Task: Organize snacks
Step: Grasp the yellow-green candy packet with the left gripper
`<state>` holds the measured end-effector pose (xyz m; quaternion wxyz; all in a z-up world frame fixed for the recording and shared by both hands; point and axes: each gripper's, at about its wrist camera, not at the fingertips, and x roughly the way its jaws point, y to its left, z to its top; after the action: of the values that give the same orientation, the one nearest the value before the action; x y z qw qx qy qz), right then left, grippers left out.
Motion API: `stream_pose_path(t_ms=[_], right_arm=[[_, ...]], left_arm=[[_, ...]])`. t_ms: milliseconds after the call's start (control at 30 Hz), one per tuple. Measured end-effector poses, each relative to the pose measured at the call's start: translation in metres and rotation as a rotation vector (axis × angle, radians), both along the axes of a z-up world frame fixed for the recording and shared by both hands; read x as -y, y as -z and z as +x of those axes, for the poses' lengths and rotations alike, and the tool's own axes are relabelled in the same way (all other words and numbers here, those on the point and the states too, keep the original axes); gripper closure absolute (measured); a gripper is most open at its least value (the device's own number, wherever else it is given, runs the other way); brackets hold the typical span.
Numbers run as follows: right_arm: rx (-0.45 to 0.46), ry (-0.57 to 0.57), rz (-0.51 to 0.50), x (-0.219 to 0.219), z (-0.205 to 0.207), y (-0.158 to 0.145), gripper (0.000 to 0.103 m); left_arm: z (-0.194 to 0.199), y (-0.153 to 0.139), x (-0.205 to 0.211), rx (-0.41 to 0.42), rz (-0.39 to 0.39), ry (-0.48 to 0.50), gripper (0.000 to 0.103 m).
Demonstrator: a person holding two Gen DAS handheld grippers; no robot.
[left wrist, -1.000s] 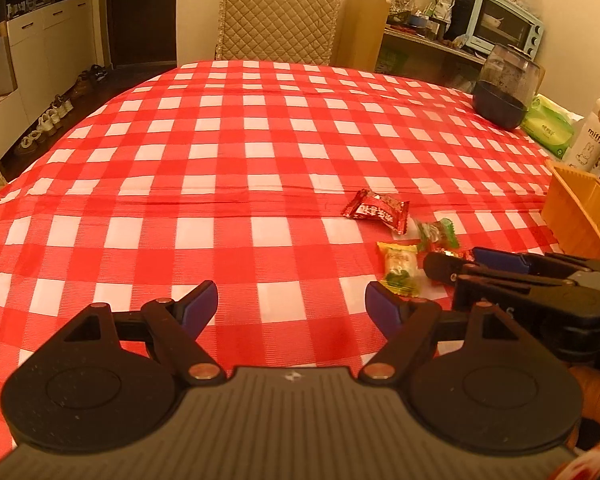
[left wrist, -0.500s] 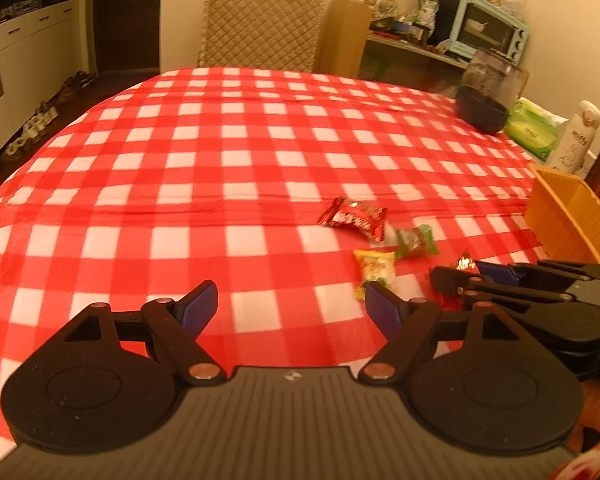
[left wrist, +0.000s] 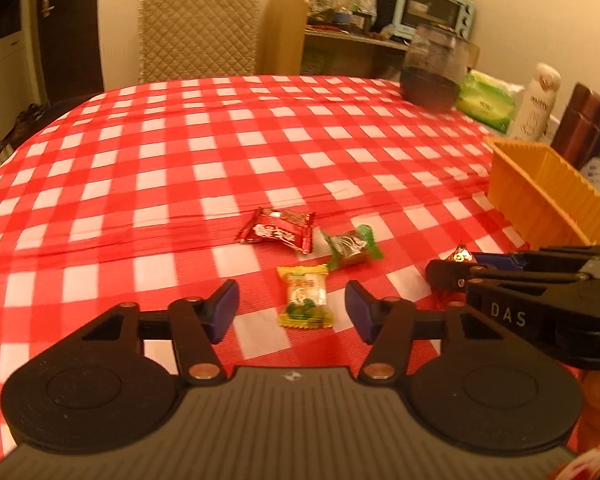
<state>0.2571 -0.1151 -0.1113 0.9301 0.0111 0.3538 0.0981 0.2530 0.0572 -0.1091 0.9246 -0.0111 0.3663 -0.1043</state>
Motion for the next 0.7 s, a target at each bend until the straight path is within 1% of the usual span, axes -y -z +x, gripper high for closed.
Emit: stream_pose_path(t_ms=[33,67,100,233,267,333,400,567,700], right_arm=[[-0.002,0.003,0.000,0.001,0.000,0.000,0.082],[-0.004,0.005,0.001,0.002,0.001,0.000,0.082],[-0.005,0.005,0.001,0.003,0.002,0.000,0.082],[-0.007,0.010,0.007,0.003,0.001,0.000,0.082],[-0.008,0.011,0.007,0.002,0.001,0.001,0.082],[-0.008,0.012,0.006,0.003,0.000,0.001,0.082],[-0.004,0.015,0.004,0.003,0.000,0.001,0.082],[-0.004,0.016,0.007,0.004,-0.003,0.001,0.082],[-0.005,0.012,0.007,0.004,-0.011,0.002,0.082]], left_arm=[[0.002,0.001,0.003,-0.001,0.011,0.009,0.056],[0.003,0.003,0.006,-0.002,0.023,0.016,0.061],[0.003,0.004,0.008,0.000,0.035,0.022,0.063],[0.004,0.007,0.015,0.015,0.071,0.034,0.064],[0.005,0.008,0.016,0.018,0.079,0.035,0.066],[0.005,0.008,0.019,0.027,0.095,0.041,0.072],[0.004,0.008,0.020,0.027,0.099,0.044,0.082],[0.000,0.006,0.022,0.019,0.131,0.035,0.083],[-0.008,0.003,0.020,0.013,0.125,0.021,0.084]])
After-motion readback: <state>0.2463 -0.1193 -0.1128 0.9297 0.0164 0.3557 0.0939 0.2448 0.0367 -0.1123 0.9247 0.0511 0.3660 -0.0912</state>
